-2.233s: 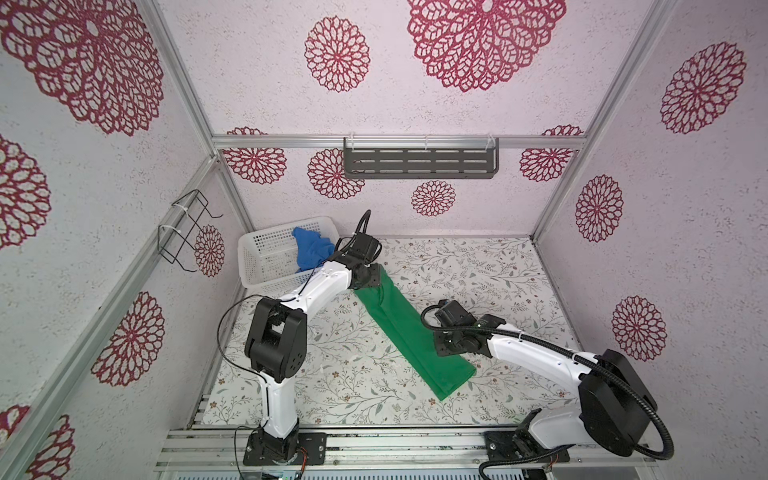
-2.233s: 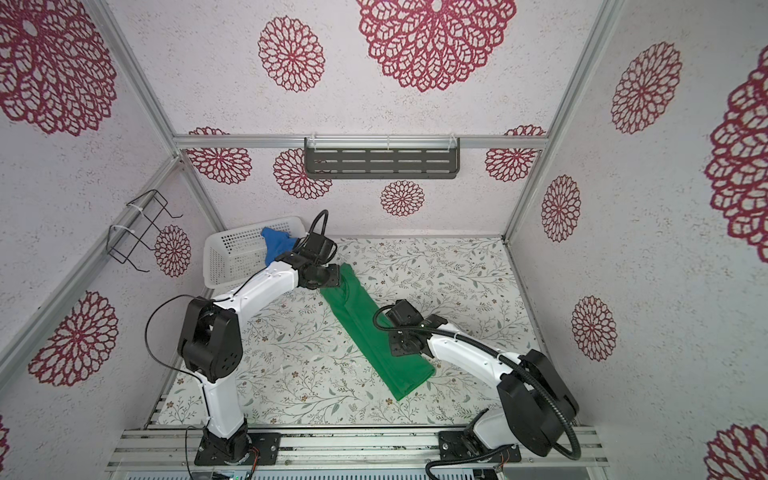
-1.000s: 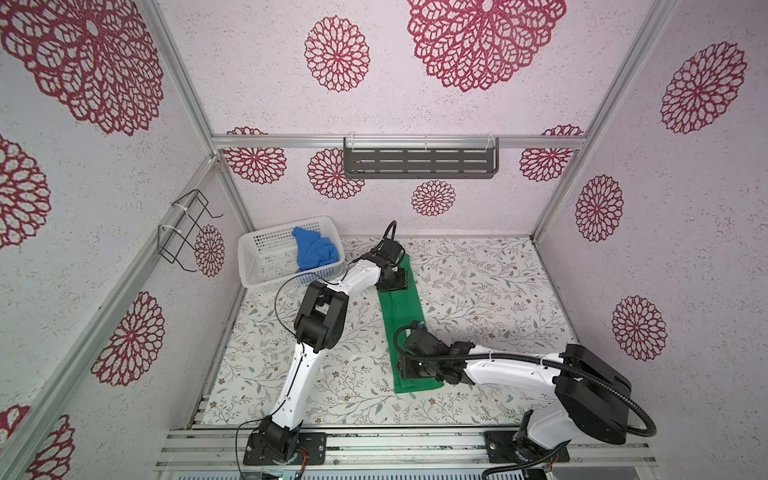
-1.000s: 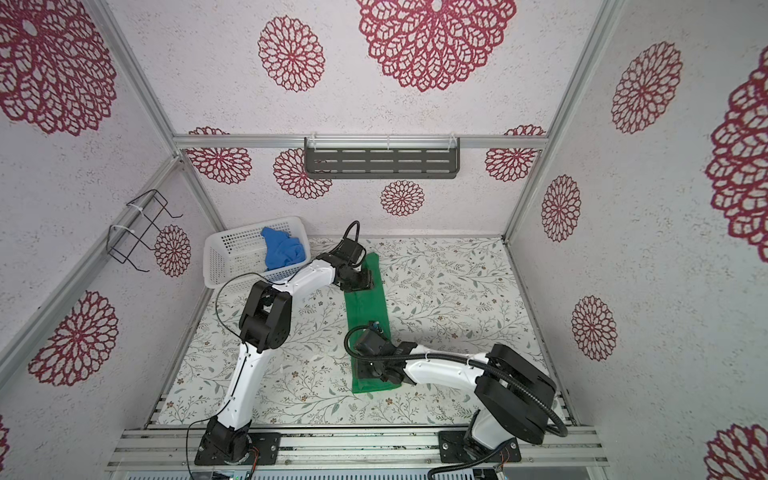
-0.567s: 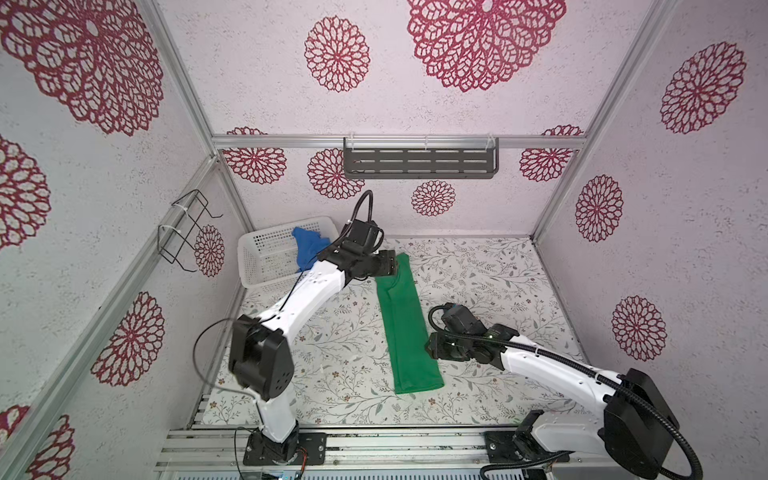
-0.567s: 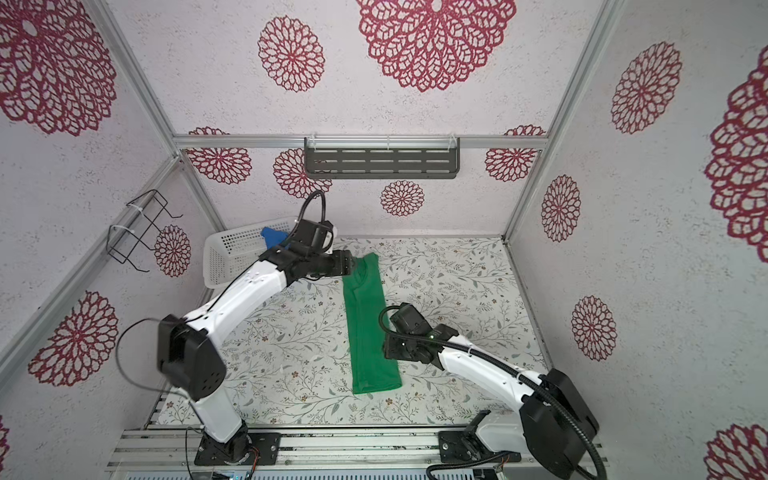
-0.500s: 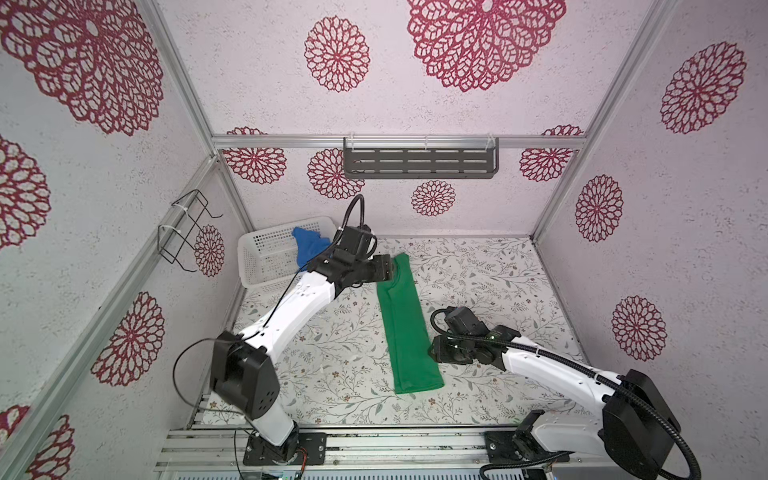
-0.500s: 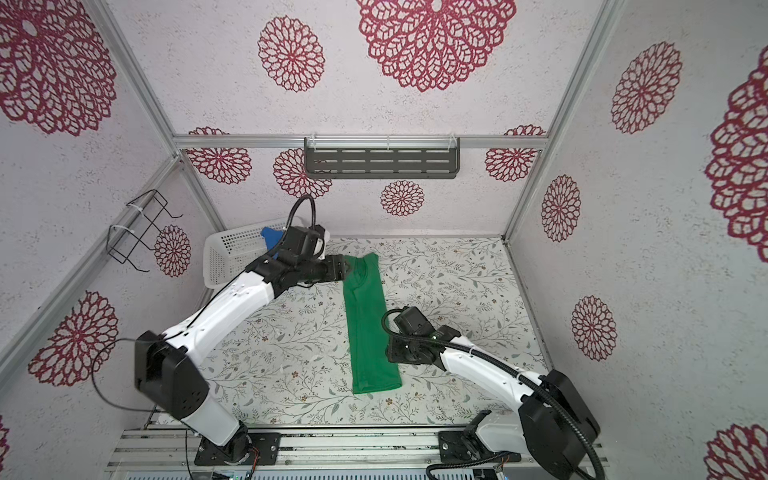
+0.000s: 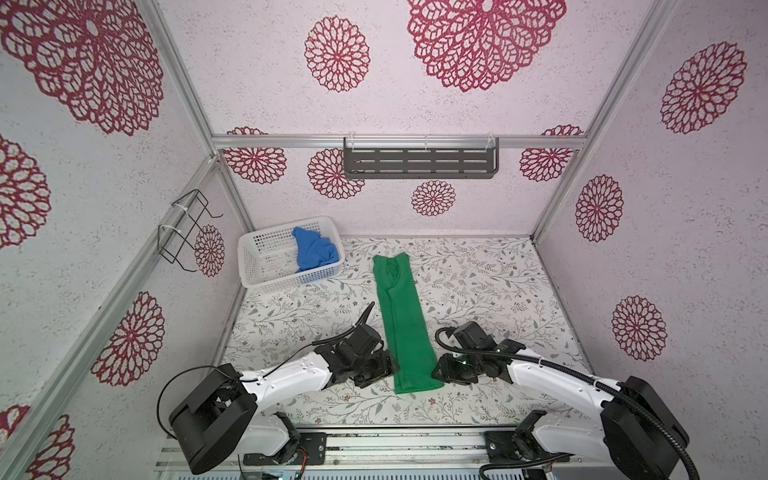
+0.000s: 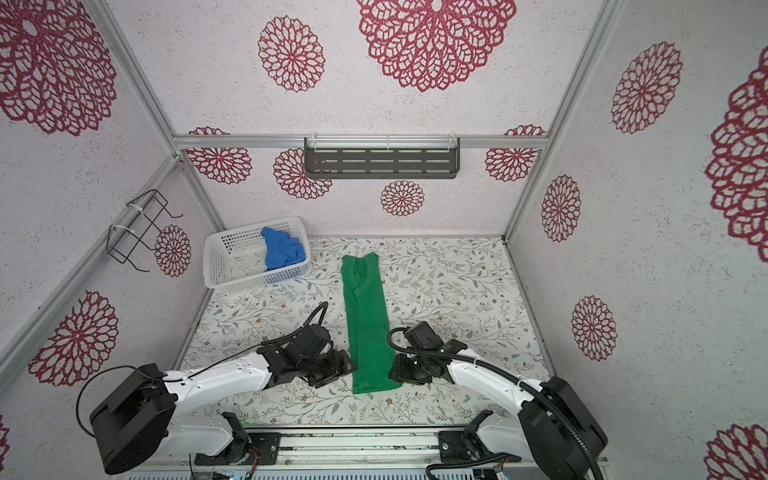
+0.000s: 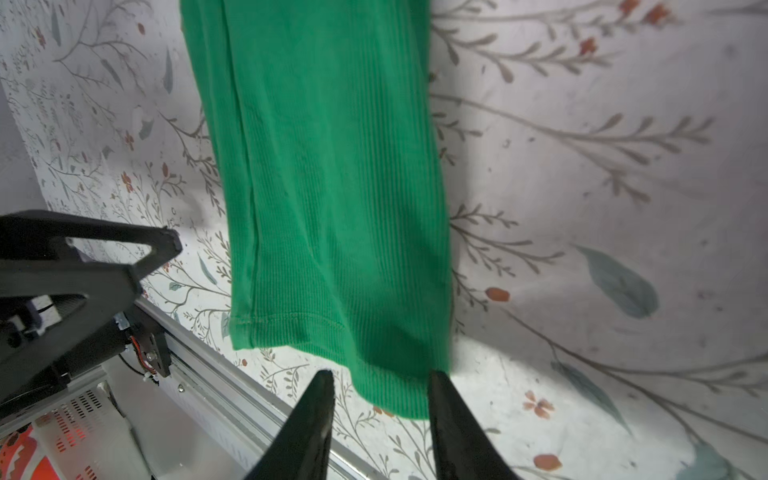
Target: Fold and stack the tank tops
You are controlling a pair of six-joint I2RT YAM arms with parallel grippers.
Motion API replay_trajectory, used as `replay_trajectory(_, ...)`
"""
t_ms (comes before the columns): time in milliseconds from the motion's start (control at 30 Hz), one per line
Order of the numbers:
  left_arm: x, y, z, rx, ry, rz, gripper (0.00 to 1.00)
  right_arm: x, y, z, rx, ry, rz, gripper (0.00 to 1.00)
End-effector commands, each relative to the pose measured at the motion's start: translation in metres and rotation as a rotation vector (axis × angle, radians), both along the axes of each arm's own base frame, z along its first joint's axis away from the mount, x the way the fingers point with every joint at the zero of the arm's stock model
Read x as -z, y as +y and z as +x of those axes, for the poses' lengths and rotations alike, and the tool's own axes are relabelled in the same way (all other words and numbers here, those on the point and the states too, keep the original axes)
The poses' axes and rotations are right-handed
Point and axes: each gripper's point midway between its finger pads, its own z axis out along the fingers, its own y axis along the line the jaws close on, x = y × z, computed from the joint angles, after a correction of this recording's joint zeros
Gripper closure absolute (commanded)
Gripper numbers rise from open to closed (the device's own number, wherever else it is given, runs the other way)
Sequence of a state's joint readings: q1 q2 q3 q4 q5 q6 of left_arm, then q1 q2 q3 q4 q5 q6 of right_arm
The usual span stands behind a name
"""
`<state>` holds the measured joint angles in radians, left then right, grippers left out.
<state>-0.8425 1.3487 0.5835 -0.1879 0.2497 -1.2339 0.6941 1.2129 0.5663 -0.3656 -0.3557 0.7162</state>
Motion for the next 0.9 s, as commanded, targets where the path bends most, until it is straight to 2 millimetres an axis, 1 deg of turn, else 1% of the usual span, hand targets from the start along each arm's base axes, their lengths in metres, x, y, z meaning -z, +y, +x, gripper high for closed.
replay_trajectory(0, -0.010, -0.020, 0.003, -0.086, 0.012, -0.100, 0.27, -0.005, -0.002, 0.002, 0.012, -0.019, 0.012, 0.59)
replay_trajectory(100, 0.001, -0.020, -0.005, -0.091, 0.042, -0.093, 0.28, 0.002, -0.004, 0.000, 0.016, -0.021, 0.008, 0.58)
replay_trajectory(200, 0.012, -0.017, -0.014, -0.102, 0.076, -0.083, 0.32, 0.012, -0.009, -0.004, 0.021, -0.004, -0.008, 0.58)
replay_trajectory(300, 0.024, -0.008, -0.022, -0.135, 0.098, -0.065, 0.36, 0.014, -0.013, -0.007, 0.032, -0.008, -0.009, 0.58)
replay_trajectory(367, 0.029, -0.006, -0.023, -0.156, 0.103, -0.075, 0.38, 0.015, -0.015, -0.009, 0.038, -0.011, -0.010, 0.58)
replay_trajectory(500, 0.032, -0.012, -0.020, -0.161, 0.100, -0.086, 0.39, 0.019, -0.013, -0.012, 0.043, 0.005, 0.015, 0.59)
replay_trajectory(600, 0.037, -0.015, -0.024, -0.147, 0.111, -0.066, 0.41, 0.021, -0.014, -0.013, 0.040, 0.006, 0.007, 0.61)
replay_trajectory(733, 0.046, -0.019, -0.032, -0.134, 0.139, -0.062, 0.50, 0.020, -0.012, -0.010, 0.033, -0.007, 0.012, 0.62)
replay_trajectory(867, 0.054, -0.020, -0.039, -0.124, 0.163, -0.045, 0.60, 0.013, -0.005, -0.007, 0.028, -0.018, 0.048, 0.62)
